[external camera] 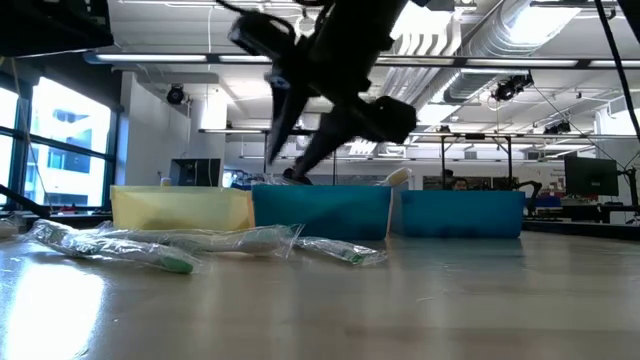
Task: Pick & Place Toothbrushes
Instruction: Put the green toothbrush into the orange bin
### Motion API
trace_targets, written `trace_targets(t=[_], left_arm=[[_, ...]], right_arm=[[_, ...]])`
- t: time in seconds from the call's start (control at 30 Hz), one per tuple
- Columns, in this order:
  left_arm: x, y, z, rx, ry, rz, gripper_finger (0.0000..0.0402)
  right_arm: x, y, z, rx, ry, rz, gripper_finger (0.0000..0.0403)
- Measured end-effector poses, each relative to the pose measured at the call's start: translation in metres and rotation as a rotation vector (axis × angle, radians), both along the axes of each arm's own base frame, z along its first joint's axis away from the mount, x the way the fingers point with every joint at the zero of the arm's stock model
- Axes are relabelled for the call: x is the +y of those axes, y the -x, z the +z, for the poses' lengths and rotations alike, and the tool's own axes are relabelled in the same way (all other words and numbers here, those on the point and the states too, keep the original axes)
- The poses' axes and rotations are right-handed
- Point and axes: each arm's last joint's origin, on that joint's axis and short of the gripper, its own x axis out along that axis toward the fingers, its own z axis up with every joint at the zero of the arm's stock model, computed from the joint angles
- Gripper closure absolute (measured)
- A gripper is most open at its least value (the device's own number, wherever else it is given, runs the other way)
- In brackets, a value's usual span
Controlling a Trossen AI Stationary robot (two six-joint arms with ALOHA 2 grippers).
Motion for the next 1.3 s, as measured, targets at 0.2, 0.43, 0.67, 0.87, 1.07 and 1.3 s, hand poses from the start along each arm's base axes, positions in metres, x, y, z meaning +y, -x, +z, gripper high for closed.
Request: trace_targets(t=[0.2, 0.43, 0.67, 0.87, 1.07, 1.3], left_arm=[[0.000, 0.000, 0.000, 0.004, -0.002, 0.000, 0.0268], [0.000, 0.000, -0.001, 0.009, -0.004, -0.001, 0.0268], [0.000, 0.000, -0.001, 0.008, -0.004, -0.001, 0.0268], [0.000, 0.000, -0.001, 0.009, -0.004, -0.001, 0.0268], [0.000, 0.000, -0.001, 0.010, -0.005, -0.001, 0.0268], [0.000, 0.000, -0.001, 0.009, -0.004, -0.001, 0.0268]], right_arm=[[-0.002, -0.002, -0.016, 0.054, -0.021, -0.011, 0.0273], [-0.001, -0.005, -0.035, 0.100, -0.012, -0.010, 0.0273], [-0.002, -0.005, -0.042, 0.119, 0.026, -0.020, 0.0273], [-0.001, -0.006, -0.055, 0.153, 0.021, -0.013, 0.0273], [0.001, -0.009, -0.066, 0.174, -0.019, 0.003, 0.0273], [0.001, -0.009, -0.067, 0.179, -0.019, 0.003, 0.0311]])
